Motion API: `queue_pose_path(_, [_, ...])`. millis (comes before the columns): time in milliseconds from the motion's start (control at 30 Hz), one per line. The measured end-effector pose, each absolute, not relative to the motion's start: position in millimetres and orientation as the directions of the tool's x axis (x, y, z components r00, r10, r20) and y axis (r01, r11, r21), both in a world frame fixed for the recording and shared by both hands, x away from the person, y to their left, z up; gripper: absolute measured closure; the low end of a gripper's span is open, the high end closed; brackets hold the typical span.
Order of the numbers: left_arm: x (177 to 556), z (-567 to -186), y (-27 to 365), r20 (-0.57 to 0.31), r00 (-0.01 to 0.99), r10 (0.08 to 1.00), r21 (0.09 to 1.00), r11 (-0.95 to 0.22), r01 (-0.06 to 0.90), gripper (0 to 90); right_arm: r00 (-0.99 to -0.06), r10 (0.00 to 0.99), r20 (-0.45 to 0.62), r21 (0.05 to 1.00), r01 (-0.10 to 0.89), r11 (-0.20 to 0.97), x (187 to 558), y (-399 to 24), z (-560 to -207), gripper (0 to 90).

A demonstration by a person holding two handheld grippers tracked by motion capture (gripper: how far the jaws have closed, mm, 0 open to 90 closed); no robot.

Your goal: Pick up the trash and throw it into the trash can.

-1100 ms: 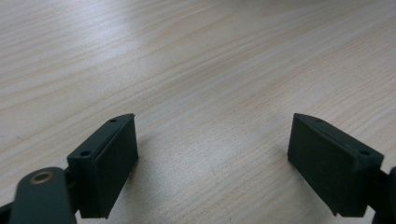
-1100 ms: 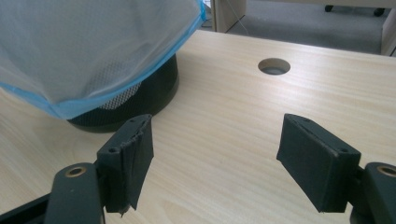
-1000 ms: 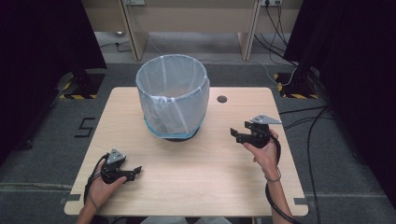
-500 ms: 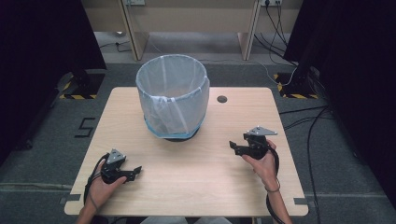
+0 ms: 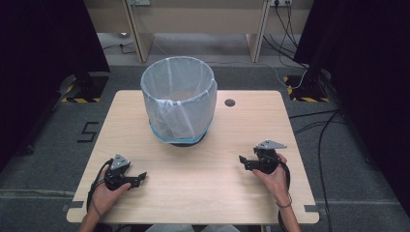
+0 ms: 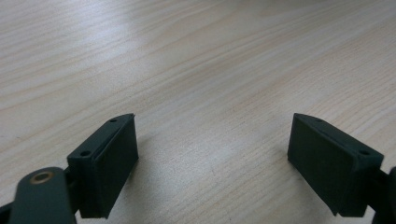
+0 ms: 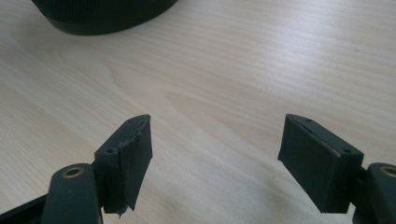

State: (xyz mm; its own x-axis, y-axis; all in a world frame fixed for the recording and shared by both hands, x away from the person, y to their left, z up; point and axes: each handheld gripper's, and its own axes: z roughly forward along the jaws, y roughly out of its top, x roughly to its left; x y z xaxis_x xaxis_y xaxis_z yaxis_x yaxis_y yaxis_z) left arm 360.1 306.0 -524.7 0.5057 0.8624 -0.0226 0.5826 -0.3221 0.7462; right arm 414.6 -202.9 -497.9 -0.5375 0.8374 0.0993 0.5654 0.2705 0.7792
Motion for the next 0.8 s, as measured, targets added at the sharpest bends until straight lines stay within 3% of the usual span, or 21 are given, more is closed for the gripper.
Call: queue_pose_path(800, [360, -525, 306, -0.022, 0.506, 0.862, 0.747, -0.322, 0.582, 15.1, -0.521, 0.853, 0.025, 0.743, 0.581, 0.333, 381, -212, -512, 25.1])
